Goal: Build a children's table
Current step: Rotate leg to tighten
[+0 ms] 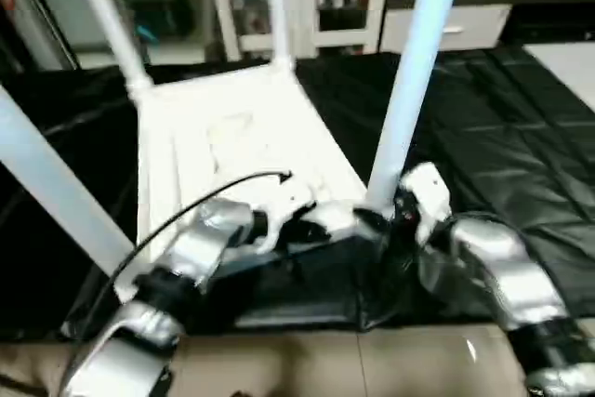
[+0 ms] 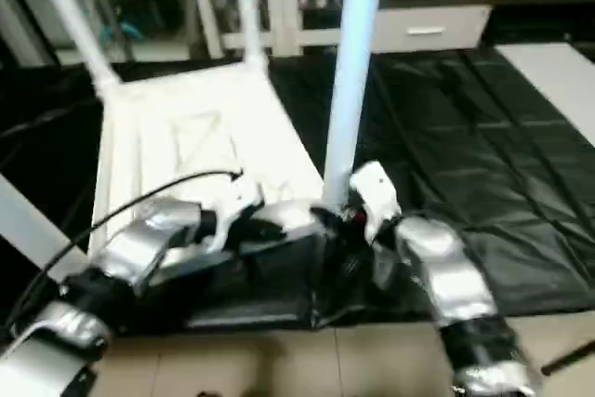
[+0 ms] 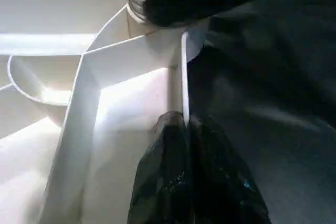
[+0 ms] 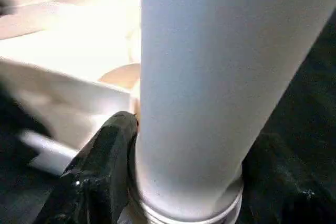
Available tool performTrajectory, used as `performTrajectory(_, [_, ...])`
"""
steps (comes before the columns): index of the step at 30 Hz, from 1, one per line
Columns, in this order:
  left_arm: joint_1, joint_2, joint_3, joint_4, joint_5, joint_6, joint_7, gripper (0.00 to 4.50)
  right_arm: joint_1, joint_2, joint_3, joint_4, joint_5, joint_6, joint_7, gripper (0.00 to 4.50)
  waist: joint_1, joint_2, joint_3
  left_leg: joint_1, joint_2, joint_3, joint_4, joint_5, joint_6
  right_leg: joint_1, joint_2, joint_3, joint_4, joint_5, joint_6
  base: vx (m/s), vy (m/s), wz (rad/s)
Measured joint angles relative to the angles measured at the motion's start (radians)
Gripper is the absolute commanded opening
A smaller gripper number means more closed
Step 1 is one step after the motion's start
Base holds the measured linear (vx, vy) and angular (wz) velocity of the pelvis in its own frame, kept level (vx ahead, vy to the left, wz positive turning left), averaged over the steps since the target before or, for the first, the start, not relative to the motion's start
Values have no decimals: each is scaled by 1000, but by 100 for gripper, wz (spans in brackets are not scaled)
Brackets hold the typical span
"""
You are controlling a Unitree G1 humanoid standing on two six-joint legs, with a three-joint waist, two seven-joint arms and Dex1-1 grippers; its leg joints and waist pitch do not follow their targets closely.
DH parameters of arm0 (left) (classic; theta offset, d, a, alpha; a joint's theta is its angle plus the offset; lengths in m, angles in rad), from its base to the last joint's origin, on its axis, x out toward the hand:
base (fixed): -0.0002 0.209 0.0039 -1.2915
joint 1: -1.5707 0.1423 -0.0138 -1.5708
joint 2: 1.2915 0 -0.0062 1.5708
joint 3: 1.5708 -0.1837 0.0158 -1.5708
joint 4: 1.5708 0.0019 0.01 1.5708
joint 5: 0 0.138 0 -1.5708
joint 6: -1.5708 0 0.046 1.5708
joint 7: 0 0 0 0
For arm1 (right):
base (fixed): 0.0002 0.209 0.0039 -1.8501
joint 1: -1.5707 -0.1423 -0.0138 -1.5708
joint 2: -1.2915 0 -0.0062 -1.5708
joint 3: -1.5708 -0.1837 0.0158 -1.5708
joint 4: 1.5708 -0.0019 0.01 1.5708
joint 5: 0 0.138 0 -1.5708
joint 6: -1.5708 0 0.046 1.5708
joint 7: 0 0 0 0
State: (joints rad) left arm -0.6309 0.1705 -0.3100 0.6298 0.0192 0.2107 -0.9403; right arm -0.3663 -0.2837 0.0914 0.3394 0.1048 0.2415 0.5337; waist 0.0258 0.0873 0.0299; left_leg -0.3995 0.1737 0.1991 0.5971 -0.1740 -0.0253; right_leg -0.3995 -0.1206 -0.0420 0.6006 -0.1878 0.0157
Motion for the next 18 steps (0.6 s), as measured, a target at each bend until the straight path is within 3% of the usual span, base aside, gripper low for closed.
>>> performTrajectory(4, [-71,-86,11,120,32,-15,165,0,-75,107,-18,107,-70,-12,-266,261,1,0,0,0,-1,0,0,0,0,0,0,1,-2,-1,2,0,0,0])
performTrajectory(8, [-110,-159,19,197,51,-28,301,0,-130,164,-54,174,-96,14,-441,261,7,0,0,0,-2,0,-1,0,0,4,0,2,-7,-1,2,0,0,0])
performTrajectory(16, [-121,-169,21,222,53,-59,304,0,-127,183,-81,194,-100,-44,-451,261,9,0,0,-2,-3,1,-1,0,0,3,-1,2,-9,2,2,0,0,0])
performTrajectory(18, [-120,-157,20,221,52,-65,279,0,-101,165,-83,164,-84,-54,-413,316,13,0,0,-2,-3,1,-1,0,0,3,-1,2,-9,4,0,0,0,0])
